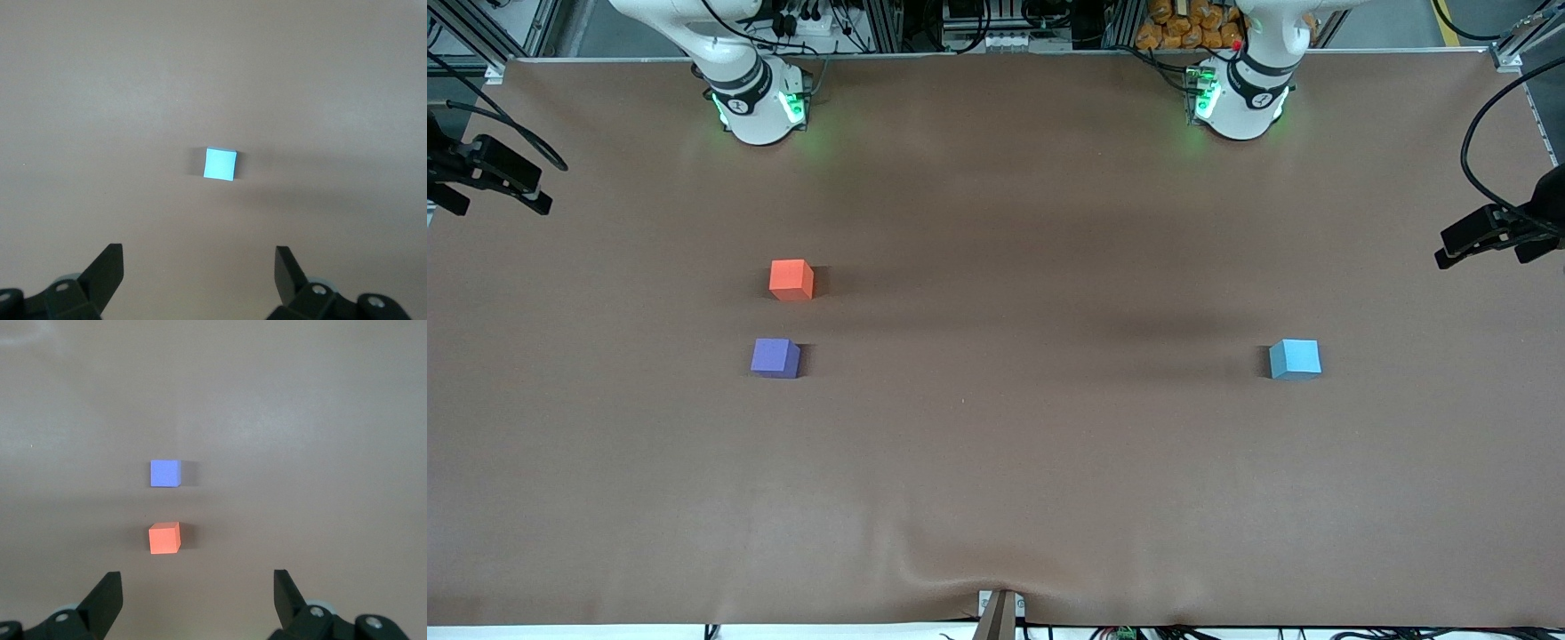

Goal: Place blue block between orange and purple blocks
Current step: 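Move the left gripper toward the light-blue block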

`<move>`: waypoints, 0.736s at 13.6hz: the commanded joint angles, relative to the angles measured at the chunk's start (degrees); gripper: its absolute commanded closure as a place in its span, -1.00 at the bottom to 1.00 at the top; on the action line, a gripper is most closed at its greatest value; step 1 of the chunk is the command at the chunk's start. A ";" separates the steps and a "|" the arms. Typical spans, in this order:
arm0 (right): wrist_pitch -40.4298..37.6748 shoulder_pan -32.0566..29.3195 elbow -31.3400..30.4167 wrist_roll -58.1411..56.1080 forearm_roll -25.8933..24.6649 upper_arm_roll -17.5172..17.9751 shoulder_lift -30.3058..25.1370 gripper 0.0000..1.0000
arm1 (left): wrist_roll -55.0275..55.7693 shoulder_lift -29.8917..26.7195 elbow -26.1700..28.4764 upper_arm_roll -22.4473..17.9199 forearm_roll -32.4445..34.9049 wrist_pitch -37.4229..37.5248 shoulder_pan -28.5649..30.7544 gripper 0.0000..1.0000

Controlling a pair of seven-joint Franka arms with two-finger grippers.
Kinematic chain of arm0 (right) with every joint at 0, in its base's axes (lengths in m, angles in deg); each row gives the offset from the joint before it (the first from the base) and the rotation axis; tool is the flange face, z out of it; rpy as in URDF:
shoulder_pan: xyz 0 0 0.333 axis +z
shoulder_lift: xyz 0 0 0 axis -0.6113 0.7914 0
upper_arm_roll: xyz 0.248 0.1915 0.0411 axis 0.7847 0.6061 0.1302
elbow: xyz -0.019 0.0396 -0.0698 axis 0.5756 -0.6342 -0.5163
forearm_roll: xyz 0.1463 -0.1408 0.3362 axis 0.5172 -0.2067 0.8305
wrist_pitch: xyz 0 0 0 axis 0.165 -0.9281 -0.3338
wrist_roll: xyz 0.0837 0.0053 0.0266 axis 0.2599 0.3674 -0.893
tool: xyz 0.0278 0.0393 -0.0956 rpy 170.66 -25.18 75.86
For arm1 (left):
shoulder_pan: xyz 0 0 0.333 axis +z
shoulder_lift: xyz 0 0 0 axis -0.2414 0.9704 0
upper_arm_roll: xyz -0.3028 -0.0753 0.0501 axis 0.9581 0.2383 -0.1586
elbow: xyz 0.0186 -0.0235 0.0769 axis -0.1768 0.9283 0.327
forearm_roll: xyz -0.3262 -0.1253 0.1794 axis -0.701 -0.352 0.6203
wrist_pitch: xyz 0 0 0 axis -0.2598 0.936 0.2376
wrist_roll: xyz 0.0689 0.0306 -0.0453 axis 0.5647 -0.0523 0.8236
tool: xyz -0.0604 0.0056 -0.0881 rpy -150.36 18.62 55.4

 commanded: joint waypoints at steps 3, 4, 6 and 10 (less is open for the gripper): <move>-0.75 -1.64 1.11 -0.75 1.12 0.78 0.58 -1.00 | 0.31 1.60 -0.70 0.11 0.08 -0.26 0.49 -1.00; -0.75 -1.82 1.11 -0.75 1.12 0.78 0.58 -1.00 | 0.31 1.87 -0.61 0.11 0.08 -0.78 0.58 -1.00; -0.75 -1.82 1.11 -0.84 1.12 0.78 0.58 -1.00 | 0.31 2.57 -0.43 0.02 -0.09 -1.48 0.58 -1.00; -0.75 -1.91 1.11 -0.75 1.12 0.78 0.58 -1.00 | 0.31 5.20 -0.35 -0.07 -0.36 -3.41 1.72 -1.00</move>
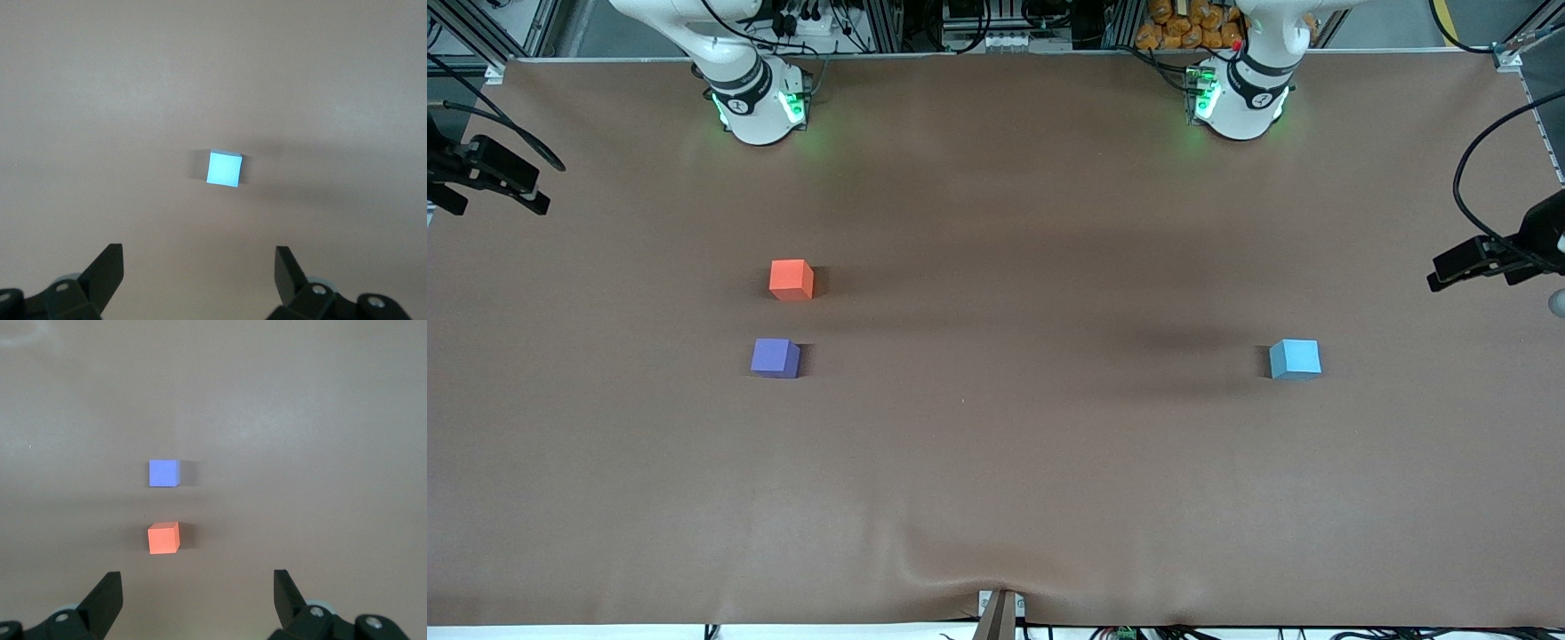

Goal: Place blue block between orange and purple blocks
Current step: 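Move the left gripper toward the light-blue block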

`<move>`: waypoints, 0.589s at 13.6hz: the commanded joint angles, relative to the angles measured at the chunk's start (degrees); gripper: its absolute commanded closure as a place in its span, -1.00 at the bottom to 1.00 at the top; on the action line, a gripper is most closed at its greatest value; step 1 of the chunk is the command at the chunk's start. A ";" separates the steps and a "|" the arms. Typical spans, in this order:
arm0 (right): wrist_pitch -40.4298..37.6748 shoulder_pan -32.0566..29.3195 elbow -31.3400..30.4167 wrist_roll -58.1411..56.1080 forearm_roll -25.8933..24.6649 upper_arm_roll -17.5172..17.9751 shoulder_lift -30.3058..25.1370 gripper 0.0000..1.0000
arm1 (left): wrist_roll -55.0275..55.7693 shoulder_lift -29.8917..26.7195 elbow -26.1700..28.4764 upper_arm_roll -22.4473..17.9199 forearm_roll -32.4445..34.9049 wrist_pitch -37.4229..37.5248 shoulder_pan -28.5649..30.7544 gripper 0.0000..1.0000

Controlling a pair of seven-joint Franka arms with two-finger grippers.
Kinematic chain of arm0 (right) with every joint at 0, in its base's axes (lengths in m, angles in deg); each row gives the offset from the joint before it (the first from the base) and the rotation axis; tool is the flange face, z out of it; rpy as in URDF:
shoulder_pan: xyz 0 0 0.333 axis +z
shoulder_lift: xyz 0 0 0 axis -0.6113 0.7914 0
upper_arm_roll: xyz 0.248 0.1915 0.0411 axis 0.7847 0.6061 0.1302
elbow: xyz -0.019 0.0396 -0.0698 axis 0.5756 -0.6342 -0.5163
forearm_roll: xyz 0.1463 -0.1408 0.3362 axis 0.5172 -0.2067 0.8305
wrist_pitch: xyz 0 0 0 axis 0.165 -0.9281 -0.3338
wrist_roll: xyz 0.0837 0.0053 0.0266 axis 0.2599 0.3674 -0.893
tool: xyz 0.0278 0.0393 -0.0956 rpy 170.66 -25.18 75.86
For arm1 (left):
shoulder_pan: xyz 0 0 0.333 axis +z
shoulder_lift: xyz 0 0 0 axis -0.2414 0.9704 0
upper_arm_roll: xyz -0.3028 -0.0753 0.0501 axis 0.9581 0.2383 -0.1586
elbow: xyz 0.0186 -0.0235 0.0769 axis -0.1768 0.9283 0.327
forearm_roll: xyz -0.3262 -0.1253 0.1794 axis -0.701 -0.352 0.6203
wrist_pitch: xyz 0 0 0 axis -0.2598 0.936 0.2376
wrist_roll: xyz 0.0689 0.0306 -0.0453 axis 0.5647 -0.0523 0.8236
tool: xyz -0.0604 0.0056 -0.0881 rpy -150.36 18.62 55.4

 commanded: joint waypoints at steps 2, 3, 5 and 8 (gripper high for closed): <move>-0.67 -1.51 1.12 -0.75 1.11 0.81 0.56 -1.00 | 0.23 2.60 -0.31 0.20 -0.36 -2.59 0.67 -1.00; -0.67 -1.51 1.12 -0.75 1.11 0.81 0.56 -1.00 | 0.23 3.39 -0.31 0.20 -0.36 -3.47 0.49 -1.00; -0.67 -1.51 1.12 -0.84 1.11 0.81 0.56 -1.00 | 0.23 4.62 -0.31 0.20 -0.36 -4.88 0.32 -1.00; -0.67 -1.60 1.12 -0.75 1.11 0.81 0.56 -1.00 | 0.23 6.38 -0.31 0.20 -0.27 -7.08 0.32 -1.00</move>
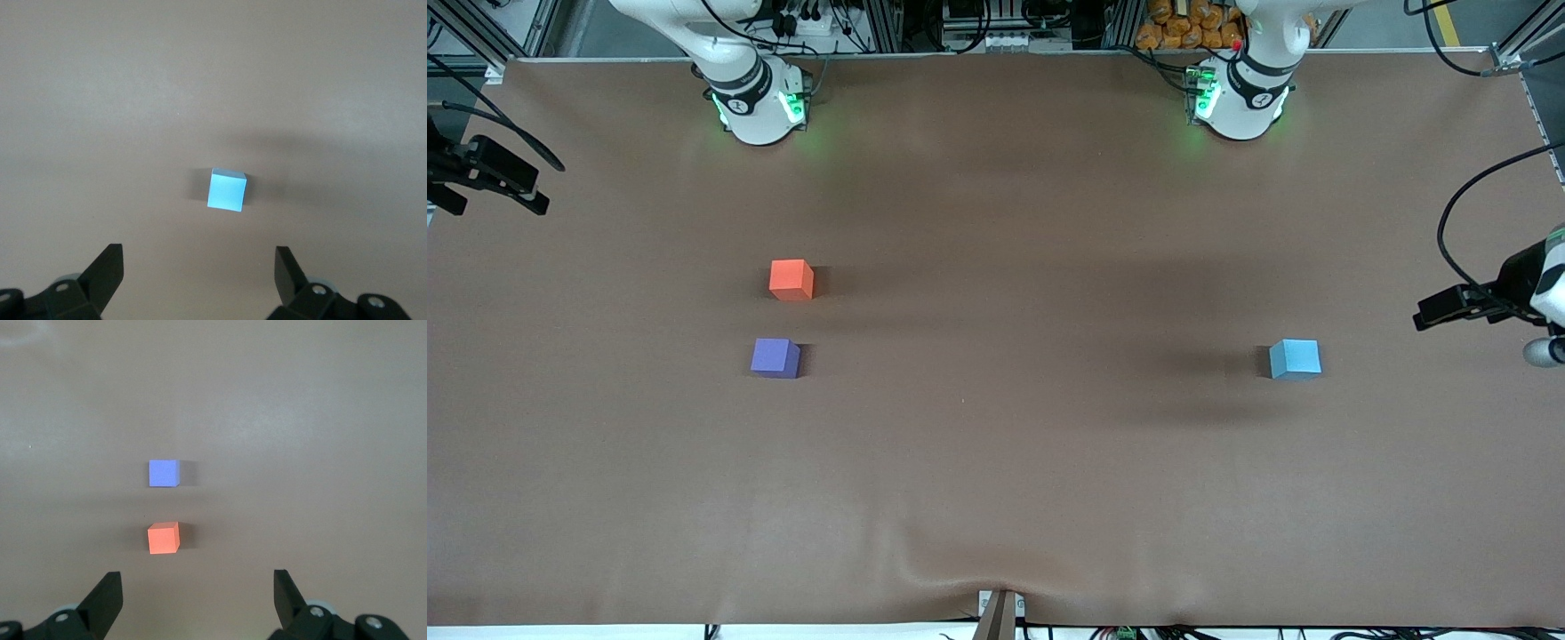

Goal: Place blue block between orange and purple blocks
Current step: 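Move the left gripper toward the light-blue block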

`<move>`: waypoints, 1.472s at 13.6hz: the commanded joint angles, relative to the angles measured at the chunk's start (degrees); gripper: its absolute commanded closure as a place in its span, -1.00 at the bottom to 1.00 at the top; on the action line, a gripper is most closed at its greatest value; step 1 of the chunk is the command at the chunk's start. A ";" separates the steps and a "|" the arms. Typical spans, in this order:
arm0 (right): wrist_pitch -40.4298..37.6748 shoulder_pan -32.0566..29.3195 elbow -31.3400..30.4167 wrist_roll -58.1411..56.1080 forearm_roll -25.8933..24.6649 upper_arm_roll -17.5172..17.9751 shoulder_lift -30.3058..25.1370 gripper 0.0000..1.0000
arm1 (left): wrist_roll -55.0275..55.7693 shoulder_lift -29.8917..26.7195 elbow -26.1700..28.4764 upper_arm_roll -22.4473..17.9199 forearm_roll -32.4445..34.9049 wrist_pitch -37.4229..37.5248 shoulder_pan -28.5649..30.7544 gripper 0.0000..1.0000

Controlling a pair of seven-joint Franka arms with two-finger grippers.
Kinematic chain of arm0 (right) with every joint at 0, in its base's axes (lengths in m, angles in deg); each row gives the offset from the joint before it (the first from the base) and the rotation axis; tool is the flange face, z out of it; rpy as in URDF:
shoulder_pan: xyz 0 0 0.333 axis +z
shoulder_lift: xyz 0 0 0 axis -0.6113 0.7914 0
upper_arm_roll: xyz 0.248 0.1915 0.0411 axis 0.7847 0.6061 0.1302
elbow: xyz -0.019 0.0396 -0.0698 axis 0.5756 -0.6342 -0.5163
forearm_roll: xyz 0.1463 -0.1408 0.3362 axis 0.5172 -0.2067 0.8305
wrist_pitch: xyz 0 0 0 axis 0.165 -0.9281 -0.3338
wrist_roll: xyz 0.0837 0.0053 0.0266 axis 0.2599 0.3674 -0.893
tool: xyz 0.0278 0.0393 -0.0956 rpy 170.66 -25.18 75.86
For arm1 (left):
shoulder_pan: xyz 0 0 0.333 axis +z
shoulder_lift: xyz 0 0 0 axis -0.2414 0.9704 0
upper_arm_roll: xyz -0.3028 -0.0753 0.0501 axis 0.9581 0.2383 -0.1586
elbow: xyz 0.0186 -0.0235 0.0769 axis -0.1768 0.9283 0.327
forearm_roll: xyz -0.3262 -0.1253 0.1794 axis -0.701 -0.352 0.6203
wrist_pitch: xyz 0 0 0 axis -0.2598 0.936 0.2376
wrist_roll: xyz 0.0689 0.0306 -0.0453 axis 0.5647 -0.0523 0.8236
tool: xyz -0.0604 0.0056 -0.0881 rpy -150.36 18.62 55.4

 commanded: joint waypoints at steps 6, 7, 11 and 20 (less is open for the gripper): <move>-0.67 -1.54 1.12 -0.75 1.08 0.81 0.55 -1.00 | 0.14 2.83 -0.38 0.08 0.26 -4.20 -0.27 -1.00; -0.67 -1.54 1.12 -0.84 1.08 0.81 0.55 -1.00 | 0.14 3.09 -0.47 0.08 0.26 -4.38 -0.27 -1.00; -0.67 -1.54 1.12 -0.84 1.08 0.81 0.55 -1.00 | 0.14 3.71 -0.47 0.17 0.26 -4.47 -0.27 -1.00; -0.58 -1.45 1.12 -0.75 1.17 0.81 0.55 -1.00 | 0.23 5.56 -0.29 0.43 0.26 -5.61 -0.53 -1.00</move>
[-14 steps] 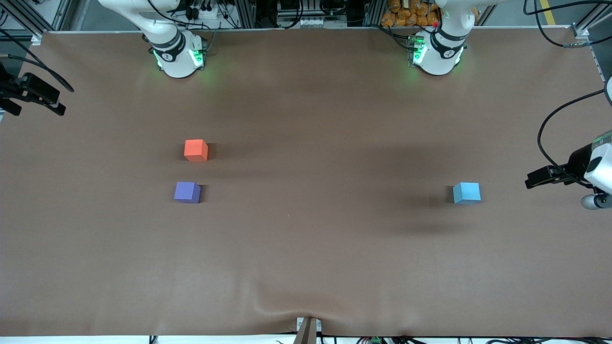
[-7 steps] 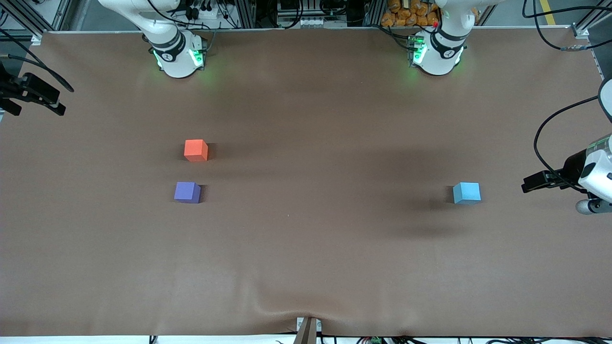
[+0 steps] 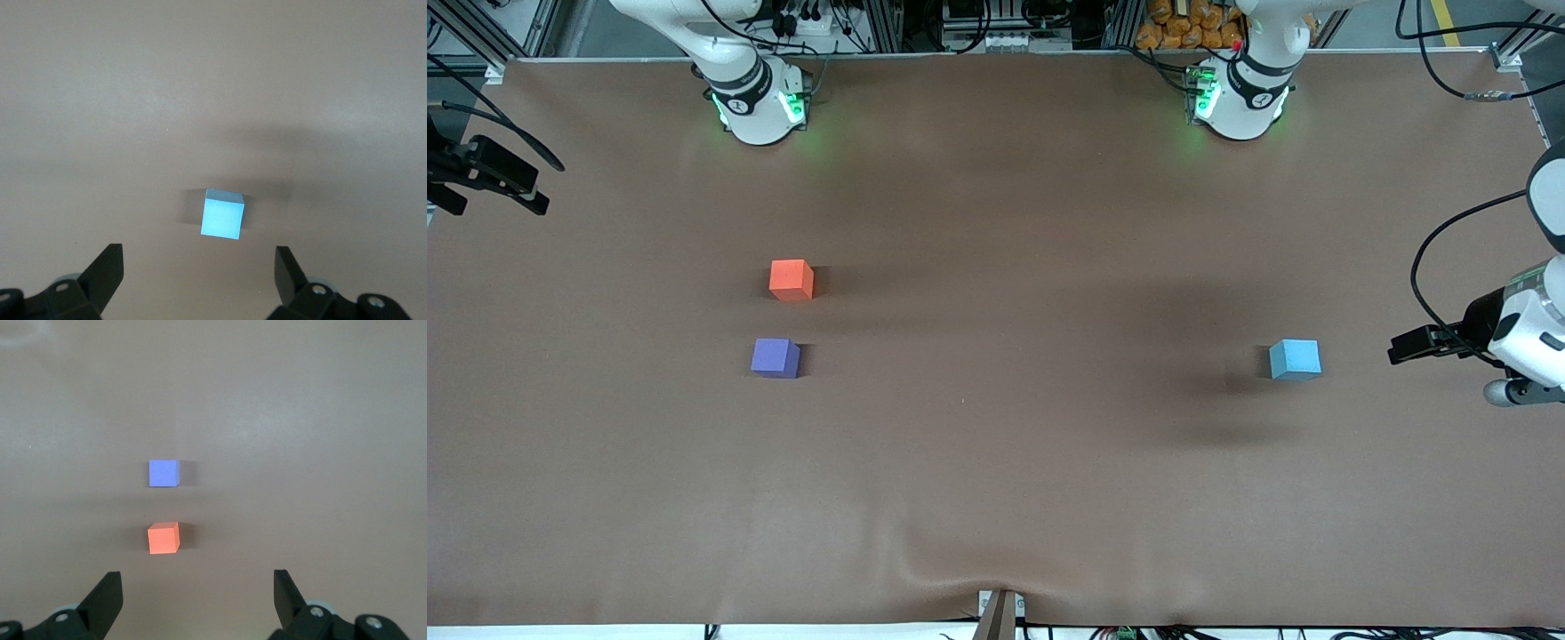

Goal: Place blue block between orange and purple blocks
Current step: 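Move the left gripper toward the light-blue block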

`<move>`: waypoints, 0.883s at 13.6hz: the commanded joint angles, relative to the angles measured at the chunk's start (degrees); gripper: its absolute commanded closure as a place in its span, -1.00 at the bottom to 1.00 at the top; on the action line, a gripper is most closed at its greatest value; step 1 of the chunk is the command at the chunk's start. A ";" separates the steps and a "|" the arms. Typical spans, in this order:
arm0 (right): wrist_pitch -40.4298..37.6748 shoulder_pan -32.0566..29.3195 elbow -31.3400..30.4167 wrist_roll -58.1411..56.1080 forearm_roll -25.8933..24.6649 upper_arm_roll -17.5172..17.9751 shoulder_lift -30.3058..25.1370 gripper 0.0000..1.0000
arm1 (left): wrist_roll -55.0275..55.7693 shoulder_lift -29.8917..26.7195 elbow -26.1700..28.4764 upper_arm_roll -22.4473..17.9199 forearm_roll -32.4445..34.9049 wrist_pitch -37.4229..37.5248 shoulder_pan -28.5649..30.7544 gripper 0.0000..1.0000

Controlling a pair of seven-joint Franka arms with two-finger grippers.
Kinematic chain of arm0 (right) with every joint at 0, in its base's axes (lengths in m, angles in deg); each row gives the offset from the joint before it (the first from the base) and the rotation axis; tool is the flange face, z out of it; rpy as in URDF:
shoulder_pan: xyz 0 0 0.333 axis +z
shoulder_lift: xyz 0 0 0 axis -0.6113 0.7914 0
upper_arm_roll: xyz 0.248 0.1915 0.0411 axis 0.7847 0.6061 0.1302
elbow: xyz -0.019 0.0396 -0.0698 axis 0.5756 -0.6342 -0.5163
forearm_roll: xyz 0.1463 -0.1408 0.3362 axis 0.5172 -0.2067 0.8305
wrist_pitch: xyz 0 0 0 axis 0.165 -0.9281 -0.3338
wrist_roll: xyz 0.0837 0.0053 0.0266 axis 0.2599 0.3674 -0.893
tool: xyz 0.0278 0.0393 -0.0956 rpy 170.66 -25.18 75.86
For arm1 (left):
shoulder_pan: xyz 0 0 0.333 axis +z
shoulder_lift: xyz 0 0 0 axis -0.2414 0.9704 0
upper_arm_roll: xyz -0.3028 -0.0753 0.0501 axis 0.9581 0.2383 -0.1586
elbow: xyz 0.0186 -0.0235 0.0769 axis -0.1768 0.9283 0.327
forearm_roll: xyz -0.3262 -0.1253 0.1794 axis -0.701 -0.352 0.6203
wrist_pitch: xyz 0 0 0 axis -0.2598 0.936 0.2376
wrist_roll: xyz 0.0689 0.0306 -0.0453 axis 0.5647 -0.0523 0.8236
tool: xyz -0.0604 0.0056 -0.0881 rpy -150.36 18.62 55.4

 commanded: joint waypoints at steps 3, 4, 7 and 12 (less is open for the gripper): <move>-0.67 -1.52 1.12 -0.83 1.48 0.81 0.54 -1.00 | 0.23 0.70 -0.21 0.12 0.26 -0.57 -0.95 -1.00; -0.67 -1.43 1.12 -0.75 1.48 0.81 0.54 -1.00 | 0.23 0.87 -0.12 0.12 0.26 -0.66 -1.13 -1.00; -0.67 -1.52 1.12 -0.75 1.48 0.81 0.54 -1.00 | 0.23 1.58 -0.04 0.12 0.35 -0.66 -1.13 -1.00; -0.67 -1.52 1.12 -0.75 1.48 0.81 0.54 -1.00 | 0.14 1.49 2.68 0.12 0.35 -2.67 -1.66 -1.00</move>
